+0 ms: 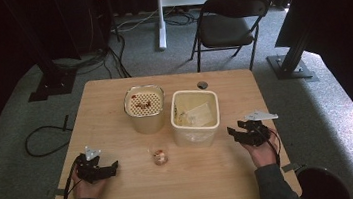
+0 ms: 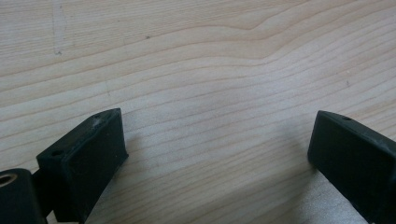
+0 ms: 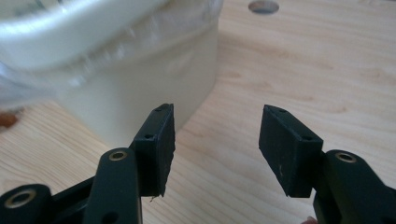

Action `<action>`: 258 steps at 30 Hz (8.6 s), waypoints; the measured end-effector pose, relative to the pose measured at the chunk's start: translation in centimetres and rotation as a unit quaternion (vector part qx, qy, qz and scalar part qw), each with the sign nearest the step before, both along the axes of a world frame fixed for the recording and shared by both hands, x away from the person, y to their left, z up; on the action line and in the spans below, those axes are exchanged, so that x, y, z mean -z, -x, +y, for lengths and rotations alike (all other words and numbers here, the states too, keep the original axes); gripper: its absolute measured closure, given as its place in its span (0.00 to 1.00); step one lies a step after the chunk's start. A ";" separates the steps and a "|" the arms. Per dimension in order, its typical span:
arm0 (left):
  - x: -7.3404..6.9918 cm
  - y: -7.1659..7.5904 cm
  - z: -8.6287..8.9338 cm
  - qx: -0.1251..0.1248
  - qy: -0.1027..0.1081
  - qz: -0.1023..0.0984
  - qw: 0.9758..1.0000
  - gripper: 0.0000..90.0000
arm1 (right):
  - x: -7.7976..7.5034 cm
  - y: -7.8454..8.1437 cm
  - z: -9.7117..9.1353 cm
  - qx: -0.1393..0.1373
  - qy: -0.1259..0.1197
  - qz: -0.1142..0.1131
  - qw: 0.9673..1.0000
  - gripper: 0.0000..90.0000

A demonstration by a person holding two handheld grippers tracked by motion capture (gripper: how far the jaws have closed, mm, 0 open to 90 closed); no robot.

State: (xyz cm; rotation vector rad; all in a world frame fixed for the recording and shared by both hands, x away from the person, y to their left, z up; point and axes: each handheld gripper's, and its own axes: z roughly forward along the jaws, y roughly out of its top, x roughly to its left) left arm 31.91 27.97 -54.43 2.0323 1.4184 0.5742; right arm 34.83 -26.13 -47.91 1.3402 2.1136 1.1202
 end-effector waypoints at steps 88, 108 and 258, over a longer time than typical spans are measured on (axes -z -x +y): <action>-7.9 -2.1 -3.9 0.051 0.109 -0.202 0.972 0.32 | 7.0 -0.6 -0.7 0.038 0.053 0.025 0.998 0.31; -10.1 -5.0 -1.9 0.036 0.095 -0.212 0.972 0.33 | 7.0 -0.6 -0.7 0.038 0.053 0.025 0.998 0.31; -11.8 -11.6 -12.1 0.253 -0.623 -0.291 0.681 0.36 | 7.0 -0.4 -0.4 0.026 0.053 0.024 0.998 0.31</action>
